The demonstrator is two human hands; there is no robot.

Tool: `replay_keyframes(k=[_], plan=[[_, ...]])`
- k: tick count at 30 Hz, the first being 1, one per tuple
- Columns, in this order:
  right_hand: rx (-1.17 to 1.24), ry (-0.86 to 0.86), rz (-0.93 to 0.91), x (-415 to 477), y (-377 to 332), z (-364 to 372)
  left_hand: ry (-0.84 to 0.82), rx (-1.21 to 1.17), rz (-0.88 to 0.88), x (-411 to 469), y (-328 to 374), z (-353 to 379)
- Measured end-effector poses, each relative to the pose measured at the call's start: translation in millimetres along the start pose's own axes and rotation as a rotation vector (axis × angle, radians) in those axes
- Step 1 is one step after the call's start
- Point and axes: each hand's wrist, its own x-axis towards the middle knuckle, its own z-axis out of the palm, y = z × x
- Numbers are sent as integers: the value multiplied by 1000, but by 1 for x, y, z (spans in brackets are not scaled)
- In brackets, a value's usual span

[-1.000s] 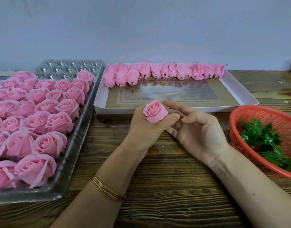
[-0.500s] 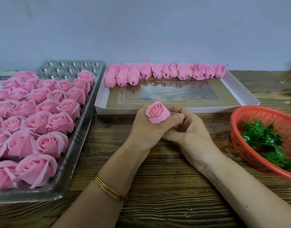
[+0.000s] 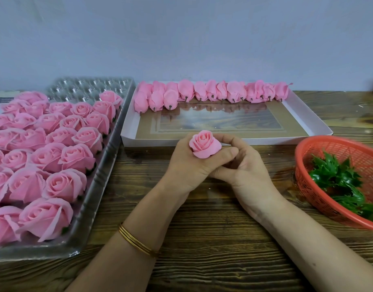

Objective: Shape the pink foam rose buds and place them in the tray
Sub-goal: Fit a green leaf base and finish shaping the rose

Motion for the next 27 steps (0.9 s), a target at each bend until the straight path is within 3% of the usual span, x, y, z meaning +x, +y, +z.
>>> replay_keyframes(k=[16, 23, 27], plan=[[10, 34, 17, 2, -1, -1, -12, -60, 36, -4, 6, 2], [28, 72, 56, 2, -1, -3, 58, -71, 17, -4, 14, -3], [-21, 56, 53, 6, 3, -5, 147, 78, 63, -6, 28, -7]])
